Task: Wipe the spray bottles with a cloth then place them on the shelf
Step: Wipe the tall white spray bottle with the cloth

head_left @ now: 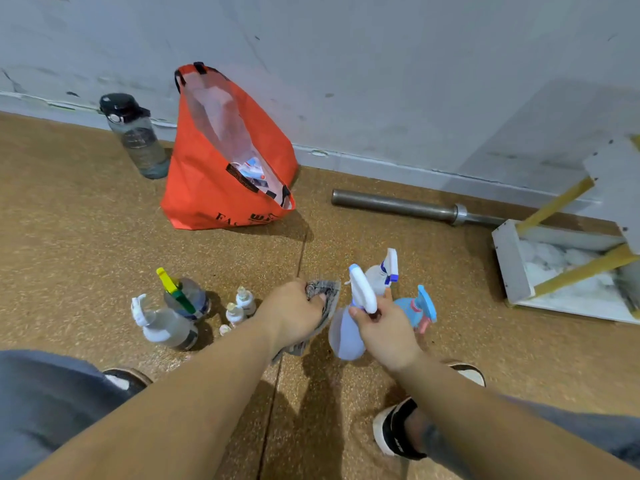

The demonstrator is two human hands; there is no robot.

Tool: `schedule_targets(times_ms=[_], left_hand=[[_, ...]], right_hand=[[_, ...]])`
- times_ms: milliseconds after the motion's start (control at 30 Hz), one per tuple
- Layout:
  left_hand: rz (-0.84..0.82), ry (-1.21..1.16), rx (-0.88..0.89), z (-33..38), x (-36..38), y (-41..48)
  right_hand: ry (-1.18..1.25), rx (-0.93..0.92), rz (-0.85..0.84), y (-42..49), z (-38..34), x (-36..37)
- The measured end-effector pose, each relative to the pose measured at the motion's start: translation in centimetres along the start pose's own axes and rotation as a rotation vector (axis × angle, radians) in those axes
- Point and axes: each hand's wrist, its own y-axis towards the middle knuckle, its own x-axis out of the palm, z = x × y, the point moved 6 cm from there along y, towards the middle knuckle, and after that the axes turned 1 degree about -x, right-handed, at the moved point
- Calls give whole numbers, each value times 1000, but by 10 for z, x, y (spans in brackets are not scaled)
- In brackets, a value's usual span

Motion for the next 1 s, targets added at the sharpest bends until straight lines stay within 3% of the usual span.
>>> schedule_targets(times_ms=[200, 367, 667, 833, 1000], left_hand=[[-8, -71, -113, -15, -8, 40], [38, -228, -177, -23, 1, 63], [34, -394, -248, -52, 32, 70], [17, -403, -270, -65, 37, 58], [71, -396, -255, -70, 22, 30]], right_hand=[[124, 95, 4, 48, 3, 29], [294, 160, 173, 78, 33, 50], [382, 411, 238, 99, 69, 74], [419, 588, 149, 92, 77, 81], [367, 652, -128, 61, 52, 106]])
